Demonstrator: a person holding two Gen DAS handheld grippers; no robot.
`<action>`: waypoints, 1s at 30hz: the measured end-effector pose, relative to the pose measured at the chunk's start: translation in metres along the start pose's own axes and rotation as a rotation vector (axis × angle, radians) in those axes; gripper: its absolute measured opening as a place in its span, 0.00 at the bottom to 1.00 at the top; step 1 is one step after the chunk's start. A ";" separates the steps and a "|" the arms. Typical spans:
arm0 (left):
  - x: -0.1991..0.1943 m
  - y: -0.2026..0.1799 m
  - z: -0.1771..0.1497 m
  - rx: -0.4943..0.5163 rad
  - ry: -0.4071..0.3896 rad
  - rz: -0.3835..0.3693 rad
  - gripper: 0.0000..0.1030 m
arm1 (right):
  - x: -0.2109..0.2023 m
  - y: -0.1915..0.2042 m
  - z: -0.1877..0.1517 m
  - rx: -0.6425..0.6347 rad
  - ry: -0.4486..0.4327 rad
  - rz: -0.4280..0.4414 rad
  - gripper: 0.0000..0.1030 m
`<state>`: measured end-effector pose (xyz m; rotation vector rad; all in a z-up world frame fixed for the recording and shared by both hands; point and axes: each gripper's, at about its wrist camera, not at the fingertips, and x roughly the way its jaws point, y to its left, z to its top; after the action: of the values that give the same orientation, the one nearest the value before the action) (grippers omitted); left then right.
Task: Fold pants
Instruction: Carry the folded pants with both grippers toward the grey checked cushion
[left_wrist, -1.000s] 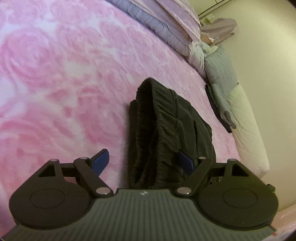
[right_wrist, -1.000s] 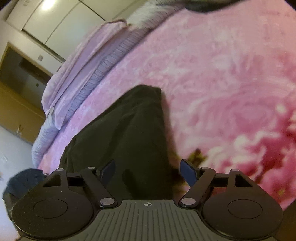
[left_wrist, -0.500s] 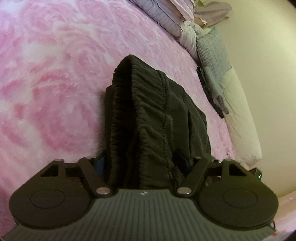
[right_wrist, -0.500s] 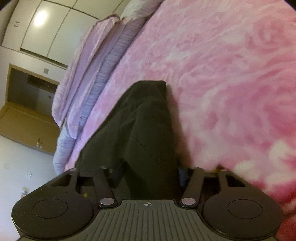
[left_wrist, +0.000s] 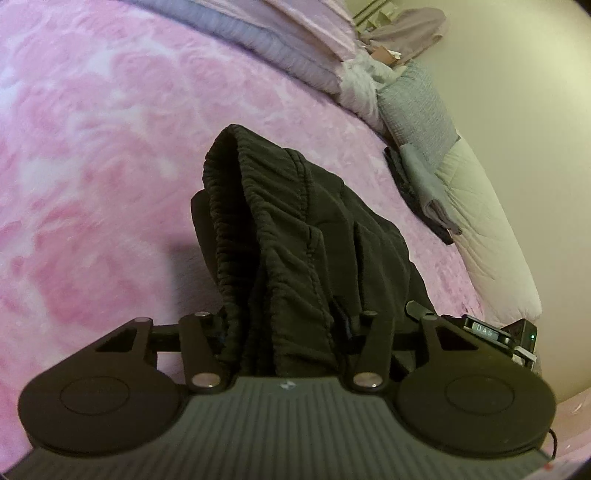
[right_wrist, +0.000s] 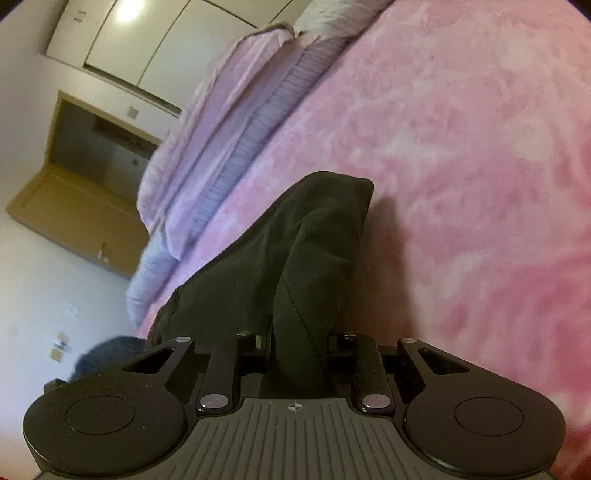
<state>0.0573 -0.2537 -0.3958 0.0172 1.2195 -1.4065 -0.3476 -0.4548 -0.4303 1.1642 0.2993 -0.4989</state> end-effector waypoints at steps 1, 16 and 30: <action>0.001 -0.011 0.006 0.000 0.010 -0.001 0.44 | -0.007 0.001 0.006 0.018 -0.004 -0.007 0.18; 0.069 -0.237 0.130 0.074 0.178 -0.203 0.44 | -0.190 0.088 0.151 0.092 -0.198 -0.245 0.18; 0.330 -0.426 0.213 0.018 0.102 -0.177 0.44 | -0.234 -0.065 0.449 -0.013 -0.162 -0.244 0.18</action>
<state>-0.2174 -0.7408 -0.2428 -0.0064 1.3179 -1.5868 -0.5944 -0.8395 -0.2033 1.0727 0.3055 -0.7996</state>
